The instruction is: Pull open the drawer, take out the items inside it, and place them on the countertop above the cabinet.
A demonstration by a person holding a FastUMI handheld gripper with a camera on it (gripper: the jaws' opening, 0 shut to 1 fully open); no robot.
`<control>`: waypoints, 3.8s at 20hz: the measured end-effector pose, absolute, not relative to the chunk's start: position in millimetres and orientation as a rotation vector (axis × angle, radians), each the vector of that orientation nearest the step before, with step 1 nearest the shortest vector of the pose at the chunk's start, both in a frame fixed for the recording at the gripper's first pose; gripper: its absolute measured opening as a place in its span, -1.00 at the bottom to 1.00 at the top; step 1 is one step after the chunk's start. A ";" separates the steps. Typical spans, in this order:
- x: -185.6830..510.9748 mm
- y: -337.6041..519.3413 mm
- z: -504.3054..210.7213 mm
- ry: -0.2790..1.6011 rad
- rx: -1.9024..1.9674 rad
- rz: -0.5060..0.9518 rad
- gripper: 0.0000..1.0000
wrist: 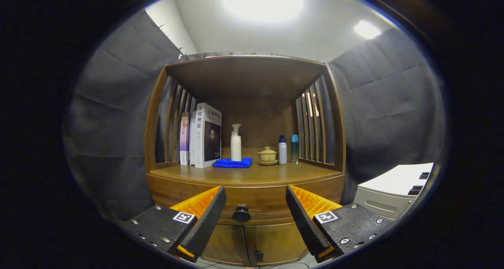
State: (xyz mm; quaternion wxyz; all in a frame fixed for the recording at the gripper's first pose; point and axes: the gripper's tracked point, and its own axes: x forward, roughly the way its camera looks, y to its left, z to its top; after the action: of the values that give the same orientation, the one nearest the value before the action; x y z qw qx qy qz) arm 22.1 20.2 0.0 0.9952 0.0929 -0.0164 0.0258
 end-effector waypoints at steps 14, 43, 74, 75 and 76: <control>22.0 26.0 -18.9 0.045 0.130 -0.017 0.89; 114.0 90.5 -127.6 0.289 0.137 0.187 -0.05; -21.5 70.3 -112.8 0.256 0.127 0.237 -0.29; -27.2 69.8 -111.9 0.258 0.127 0.238 -0.29; -33.0 71.0 -111.2 0.257 0.132 0.237 -0.29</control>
State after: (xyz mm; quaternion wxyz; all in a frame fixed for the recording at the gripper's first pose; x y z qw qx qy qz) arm -33.0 71.0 -111.2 0.9826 0.0654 0.1278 0.1180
